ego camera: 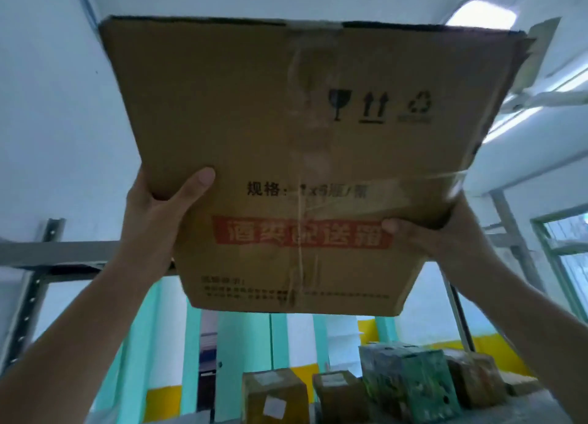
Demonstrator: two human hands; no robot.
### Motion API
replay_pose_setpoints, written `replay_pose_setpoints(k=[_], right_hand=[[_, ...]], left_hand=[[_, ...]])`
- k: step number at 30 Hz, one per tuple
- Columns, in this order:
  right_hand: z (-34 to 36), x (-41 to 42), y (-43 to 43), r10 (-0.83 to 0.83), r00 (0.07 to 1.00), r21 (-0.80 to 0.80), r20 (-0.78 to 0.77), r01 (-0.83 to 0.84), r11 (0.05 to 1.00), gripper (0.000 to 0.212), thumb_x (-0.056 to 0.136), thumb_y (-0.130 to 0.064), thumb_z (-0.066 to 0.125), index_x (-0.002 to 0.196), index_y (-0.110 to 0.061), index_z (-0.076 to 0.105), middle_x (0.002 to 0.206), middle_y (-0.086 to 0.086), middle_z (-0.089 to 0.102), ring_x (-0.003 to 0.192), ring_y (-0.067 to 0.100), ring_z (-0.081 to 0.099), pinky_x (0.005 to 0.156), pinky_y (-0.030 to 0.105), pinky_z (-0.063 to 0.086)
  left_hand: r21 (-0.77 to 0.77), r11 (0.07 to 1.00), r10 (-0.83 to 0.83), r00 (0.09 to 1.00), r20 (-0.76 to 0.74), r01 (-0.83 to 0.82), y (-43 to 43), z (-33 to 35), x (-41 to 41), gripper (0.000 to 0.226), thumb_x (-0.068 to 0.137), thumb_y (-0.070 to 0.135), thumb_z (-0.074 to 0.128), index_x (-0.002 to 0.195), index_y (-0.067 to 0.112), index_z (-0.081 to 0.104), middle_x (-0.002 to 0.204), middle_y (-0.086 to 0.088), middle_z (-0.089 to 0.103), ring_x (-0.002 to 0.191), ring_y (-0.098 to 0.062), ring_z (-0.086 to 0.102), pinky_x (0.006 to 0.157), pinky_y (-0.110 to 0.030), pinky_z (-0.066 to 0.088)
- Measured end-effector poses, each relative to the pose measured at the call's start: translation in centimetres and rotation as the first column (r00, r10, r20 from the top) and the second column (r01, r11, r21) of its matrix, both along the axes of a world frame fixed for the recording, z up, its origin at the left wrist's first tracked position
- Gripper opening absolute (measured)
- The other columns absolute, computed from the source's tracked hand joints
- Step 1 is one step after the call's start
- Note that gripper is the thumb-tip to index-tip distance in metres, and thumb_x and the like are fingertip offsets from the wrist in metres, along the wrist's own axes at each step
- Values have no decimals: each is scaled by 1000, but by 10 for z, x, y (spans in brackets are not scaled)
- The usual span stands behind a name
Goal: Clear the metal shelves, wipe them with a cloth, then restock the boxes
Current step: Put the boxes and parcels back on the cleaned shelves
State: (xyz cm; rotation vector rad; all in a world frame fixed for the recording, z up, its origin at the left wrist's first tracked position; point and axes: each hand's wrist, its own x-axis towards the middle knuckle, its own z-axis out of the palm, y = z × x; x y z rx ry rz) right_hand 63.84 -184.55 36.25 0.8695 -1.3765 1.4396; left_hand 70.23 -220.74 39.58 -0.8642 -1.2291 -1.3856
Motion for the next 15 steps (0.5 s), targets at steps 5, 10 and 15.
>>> replay_pose_setpoints(k=[5, 10, 15], right_hand=[[32, -14, -57, -86, 996, 61, -14, 87, 994, 99, 50, -52, 95, 136, -36, 47, 118, -12, 68, 104, 12, 69, 81, 36, 62], [44, -71, -69, -161, 987, -31, -9, 160, 987, 92, 57, -68, 82, 136, -38, 47, 118, -17, 66, 103, 5, 66, 85, 34, 60], [77, -112, -75, -589, 802, -214, -97, 561, 800, 99, 77, -81, 63, 154, -36, 21, 152, -4, 37, 134, 18, 45, 105, 55, 48]], left_hand=[[107, 989, 111, 993, -40, -106, -23, 7, -39, 67, 79, 47, 75, 140, 36, 50, 116, 25, 69, 98, -1, 71, 77, -25, 59], [79, 938, 344, 936, -72, -339, -26, 25, -75, 69, 83, 62, 69, 143, 40, 44, 126, 26, 59, 105, 2, 61, 89, -26, 51], [32, 845, 530, 826, -193, -535, -8, 78, -109, 73, 90, 65, 59, 150, 33, 33, 142, 16, 50, 122, -3, 51, 94, -20, 41]])
